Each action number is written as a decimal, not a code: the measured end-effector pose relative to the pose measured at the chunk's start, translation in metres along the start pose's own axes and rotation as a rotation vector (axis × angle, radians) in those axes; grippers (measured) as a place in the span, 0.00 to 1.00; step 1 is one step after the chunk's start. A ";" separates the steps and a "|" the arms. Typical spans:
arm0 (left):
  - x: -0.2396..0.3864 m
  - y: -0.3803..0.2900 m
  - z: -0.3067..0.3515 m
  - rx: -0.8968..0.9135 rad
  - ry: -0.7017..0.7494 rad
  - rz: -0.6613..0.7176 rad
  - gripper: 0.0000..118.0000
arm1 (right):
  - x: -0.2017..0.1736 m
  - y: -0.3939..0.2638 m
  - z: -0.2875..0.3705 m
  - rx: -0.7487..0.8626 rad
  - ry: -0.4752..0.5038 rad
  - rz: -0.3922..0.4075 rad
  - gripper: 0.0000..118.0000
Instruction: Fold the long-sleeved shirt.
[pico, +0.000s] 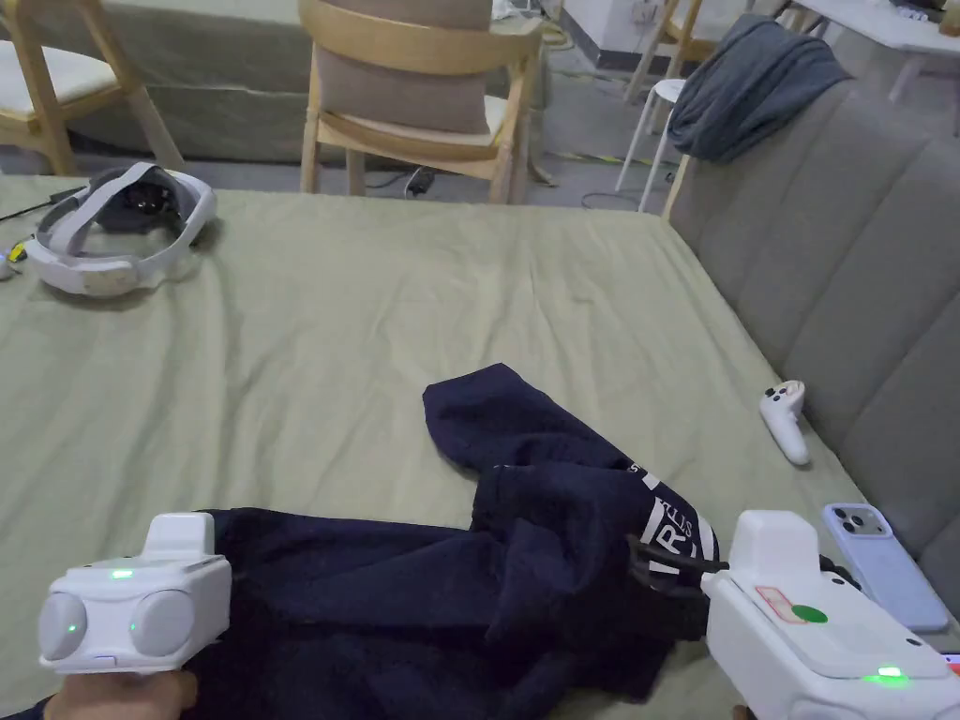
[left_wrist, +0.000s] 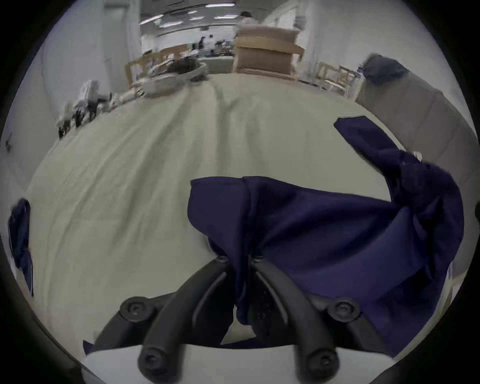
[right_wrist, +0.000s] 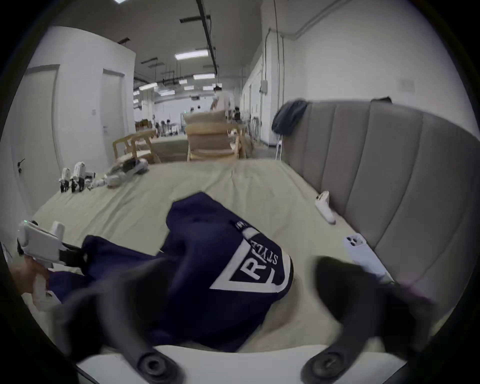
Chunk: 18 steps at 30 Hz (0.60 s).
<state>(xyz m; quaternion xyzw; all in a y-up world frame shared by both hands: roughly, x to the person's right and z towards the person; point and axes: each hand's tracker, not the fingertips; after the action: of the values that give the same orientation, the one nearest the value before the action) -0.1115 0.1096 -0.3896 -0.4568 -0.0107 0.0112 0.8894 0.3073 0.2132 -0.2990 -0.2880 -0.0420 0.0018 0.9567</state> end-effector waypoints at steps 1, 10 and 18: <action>-0.006 0.009 -0.004 -0.005 -0.006 0.027 0.10 | 0.007 0.004 -0.015 0.030 0.056 0.014 1.00; -0.013 0.014 -0.005 -0.034 -0.067 0.068 0.09 | 0.016 0.042 -0.127 -0.234 0.178 0.133 0.89; -0.018 0.011 -0.007 -0.008 -0.078 0.059 0.09 | 0.006 0.021 -0.095 -0.159 0.172 0.137 0.08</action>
<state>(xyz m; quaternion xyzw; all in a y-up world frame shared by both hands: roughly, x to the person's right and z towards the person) -0.1290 0.1094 -0.4026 -0.4598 -0.0318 0.0553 0.8857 0.3212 0.1781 -0.3893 -0.3644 0.0599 0.0392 0.9285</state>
